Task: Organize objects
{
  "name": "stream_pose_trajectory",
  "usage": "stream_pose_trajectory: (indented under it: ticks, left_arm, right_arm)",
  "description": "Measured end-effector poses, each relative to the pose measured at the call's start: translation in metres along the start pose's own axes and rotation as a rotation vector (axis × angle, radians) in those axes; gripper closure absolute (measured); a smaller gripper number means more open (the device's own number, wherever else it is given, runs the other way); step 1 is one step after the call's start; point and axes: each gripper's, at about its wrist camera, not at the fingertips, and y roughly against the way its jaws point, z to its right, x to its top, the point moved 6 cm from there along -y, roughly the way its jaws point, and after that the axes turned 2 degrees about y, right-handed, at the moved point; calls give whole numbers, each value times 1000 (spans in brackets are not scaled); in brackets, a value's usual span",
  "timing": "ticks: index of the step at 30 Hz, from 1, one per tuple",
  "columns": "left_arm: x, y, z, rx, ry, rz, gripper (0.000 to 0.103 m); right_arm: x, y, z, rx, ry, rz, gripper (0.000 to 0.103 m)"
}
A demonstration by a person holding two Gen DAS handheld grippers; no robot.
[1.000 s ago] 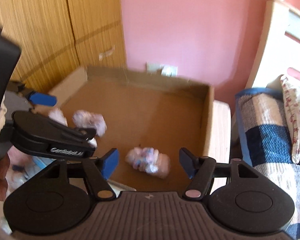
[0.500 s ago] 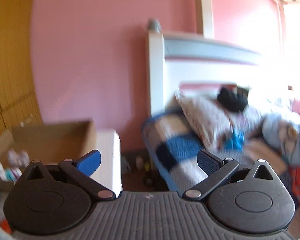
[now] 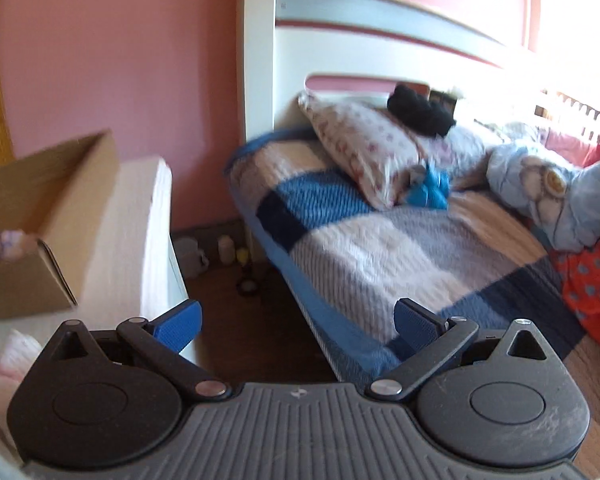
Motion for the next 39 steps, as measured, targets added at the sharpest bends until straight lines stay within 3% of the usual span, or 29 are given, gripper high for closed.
stream_pose_trajectory:
  ticks: [4,7,11,17,27,31,36,39]
  left_arm:
    - [-13,-18,-2,-197,119,-94,1]
    - [-15,-17,-2,-249,223,-123,1]
    - [-18,-16,-1,-198,224,-141,1]
    - [-33,1,-6,-222,263,-197,1]
    - [-51,33,-3,-220,208,-190,1]
    - [-53,32,-6,-240,222,-242,1]
    - [-49,58,-17,-185,232,-187,1]
    - [-36,87,-21,-157,223,-133,1]
  right_arm:
    - [-17,-9,-2,40,2,-78,1]
    - [-25,-16,7,141,-103,-138,1]
    - [-30,-17,8,162,-111,-139,2]
    - [-34,0,15,94,-1,-88,2]
    - [-55,30,46,21,3,-78,1]
    - [-53,30,47,9,-2,-94,1]
    - [-32,66,57,-8,-26,28,1]
    - [-22,96,62,85,-42,66,1]
